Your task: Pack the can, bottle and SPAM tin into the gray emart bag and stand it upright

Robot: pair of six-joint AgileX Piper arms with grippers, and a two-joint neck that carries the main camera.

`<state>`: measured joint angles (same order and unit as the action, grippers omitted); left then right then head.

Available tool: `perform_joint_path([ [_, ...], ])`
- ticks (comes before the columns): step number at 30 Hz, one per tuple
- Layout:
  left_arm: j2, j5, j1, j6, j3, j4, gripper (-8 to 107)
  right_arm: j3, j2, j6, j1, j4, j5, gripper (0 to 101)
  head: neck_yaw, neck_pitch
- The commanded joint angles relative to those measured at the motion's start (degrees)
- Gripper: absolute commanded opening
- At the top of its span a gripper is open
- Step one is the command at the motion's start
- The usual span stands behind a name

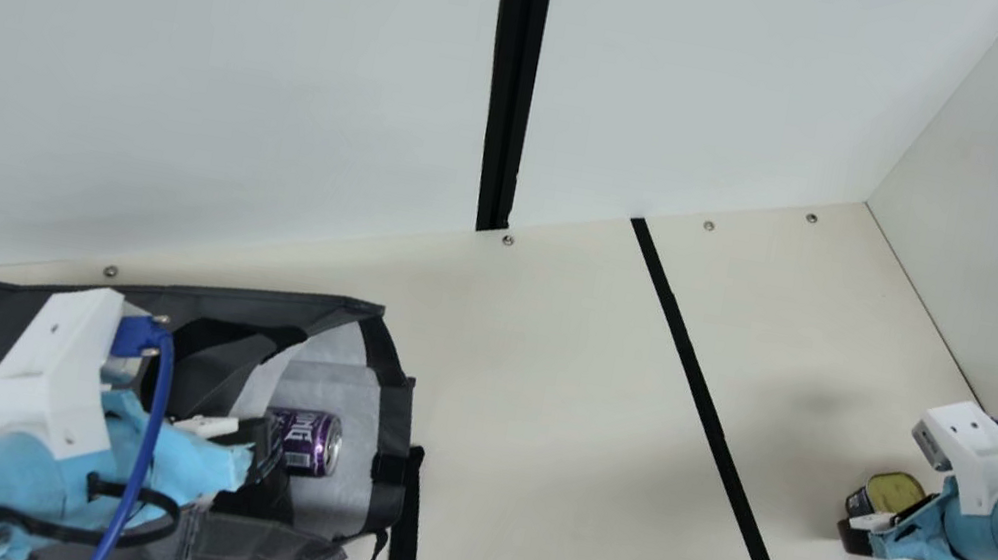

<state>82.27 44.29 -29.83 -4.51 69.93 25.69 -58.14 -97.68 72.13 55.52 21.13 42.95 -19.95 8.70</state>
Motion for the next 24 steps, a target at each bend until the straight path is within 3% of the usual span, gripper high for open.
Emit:
perform_joint_path([
  [1,0.0,0.0,0.0,0.0,0.0,0.0,-8,-0.13,-0.13,-0.43,-0.28,-0.28,0.14,42,-0.05,1.3],
  [7,0.0,0.0,0.0,0.0,0.0,0.0,-8,-0.85,0.16,-0.66,-1.74,0.21,0.83,1,-0.05,1.3],
  [24,0.0,0.0,0.0,0.0,0.0,0.0,-8,-1.62,5.62,-0.53,-8.22,1.09,3.44,0,-0.05,1.3],
])
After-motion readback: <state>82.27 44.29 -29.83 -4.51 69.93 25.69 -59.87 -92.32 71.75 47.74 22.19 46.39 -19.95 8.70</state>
